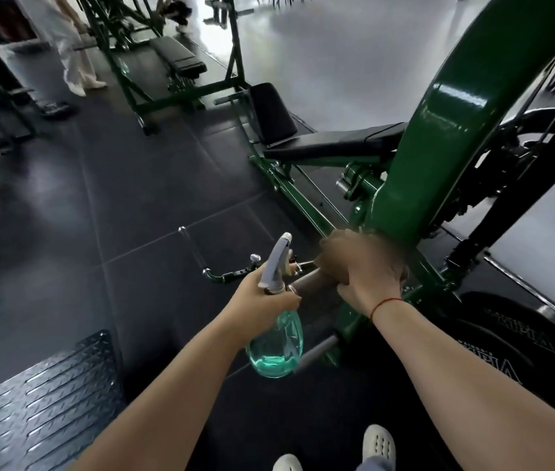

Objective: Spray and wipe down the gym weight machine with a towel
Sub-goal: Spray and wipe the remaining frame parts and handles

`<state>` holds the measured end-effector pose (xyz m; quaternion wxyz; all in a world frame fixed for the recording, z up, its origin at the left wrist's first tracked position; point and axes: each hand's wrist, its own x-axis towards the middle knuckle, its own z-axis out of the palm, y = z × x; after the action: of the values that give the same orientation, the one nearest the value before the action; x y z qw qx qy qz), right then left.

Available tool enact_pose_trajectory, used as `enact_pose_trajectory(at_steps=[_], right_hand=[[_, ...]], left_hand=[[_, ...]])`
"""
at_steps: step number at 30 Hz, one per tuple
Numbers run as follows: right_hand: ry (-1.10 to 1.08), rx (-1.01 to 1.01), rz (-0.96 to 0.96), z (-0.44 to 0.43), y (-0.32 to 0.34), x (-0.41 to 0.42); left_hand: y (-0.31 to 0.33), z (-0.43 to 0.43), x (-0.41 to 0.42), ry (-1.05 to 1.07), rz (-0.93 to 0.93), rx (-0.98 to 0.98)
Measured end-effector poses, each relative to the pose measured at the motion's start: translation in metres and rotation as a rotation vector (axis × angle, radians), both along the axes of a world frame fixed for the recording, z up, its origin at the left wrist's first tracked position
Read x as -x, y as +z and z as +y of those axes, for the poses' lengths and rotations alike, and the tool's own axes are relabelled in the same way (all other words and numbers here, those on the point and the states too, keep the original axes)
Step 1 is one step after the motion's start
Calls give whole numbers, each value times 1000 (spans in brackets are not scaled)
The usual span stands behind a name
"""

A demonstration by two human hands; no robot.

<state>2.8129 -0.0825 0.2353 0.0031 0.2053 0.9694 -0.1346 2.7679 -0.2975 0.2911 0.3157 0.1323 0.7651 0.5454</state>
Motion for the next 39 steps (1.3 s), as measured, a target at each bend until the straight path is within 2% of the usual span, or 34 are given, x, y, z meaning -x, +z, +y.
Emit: enact_pose_trajectory(at_steps=[5,10,14,16,19,21,23,25,28,32,35,39], right_hand=[[18,49,16,7,1,2],[19,189,67,20,-1,4],[-27,393,172,32,-7,4],[-106,553,262,35,-5,0],[-275,872,532,32,6,-11],[-395,979,675,28,14,-20],[-452,930,751,29,17,-28],[-446,783,718,35,21,-31],[-306,461,507,39,26,-24],[-94,244,184,14,6,-5],[-43,114,165,-15,-2,7],[131,-20,177,-45,-4,10]], left_hand=[[-5,-8,4,-85,38,45],[-10,-11,-3,-193,97,301],[-18,-6,-11,-235,108,433],[-22,-1,-13,-203,126,477],[-23,7,-14,-149,152,527],[-22,13,-16,-156,174,534],[-21,18,-16,-170,182,504],[-22,23,-16,-162,163,454],[-23,27,-15,-119,189,416],[-20,18,-15,-15,185,380],[-19,7,-14,68,155,385],[-15,0,-11,178,167,369]])
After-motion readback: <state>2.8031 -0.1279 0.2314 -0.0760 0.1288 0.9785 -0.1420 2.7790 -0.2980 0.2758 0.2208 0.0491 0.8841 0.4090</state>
